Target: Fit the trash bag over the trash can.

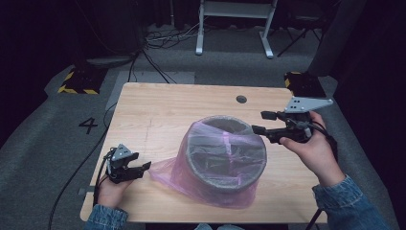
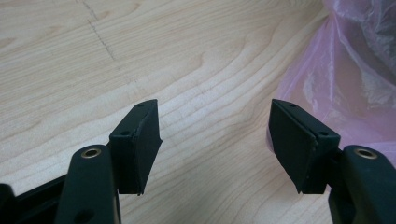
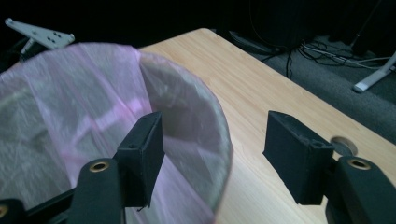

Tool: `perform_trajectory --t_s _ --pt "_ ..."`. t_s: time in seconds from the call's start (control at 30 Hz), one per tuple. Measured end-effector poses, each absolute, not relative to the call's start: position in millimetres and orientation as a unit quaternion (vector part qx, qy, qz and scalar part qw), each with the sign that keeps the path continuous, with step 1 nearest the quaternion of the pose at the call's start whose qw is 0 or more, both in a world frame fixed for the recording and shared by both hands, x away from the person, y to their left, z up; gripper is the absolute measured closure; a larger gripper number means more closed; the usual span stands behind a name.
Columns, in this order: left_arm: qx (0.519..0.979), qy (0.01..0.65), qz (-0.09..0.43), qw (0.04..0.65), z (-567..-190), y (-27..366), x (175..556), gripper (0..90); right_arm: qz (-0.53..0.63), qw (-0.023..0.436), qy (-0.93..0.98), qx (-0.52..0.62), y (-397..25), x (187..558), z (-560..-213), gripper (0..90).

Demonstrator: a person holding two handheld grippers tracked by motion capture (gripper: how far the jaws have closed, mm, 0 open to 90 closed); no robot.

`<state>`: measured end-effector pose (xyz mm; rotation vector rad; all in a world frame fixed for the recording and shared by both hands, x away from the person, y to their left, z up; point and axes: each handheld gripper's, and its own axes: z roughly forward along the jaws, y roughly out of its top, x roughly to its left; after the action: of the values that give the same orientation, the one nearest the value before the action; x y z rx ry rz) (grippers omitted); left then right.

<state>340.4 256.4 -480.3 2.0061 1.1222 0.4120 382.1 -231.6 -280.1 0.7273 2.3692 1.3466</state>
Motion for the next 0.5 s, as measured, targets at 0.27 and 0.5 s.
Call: perform_trajectory --t_s 0.27,0.5 --pt "0.804 0.450 0.170 0.349 -489.4 253.9 348.5 34.8 0.478 0.147 0.826 0.260 -191.8 387.0 -277.4 38.1" --pt "0.810 0.449 0.173 0.334 -498.2 253.5 352.5 34.4 0.464 0.127 0.837 0.261 -156.8 396.3 -286.1 39.4"
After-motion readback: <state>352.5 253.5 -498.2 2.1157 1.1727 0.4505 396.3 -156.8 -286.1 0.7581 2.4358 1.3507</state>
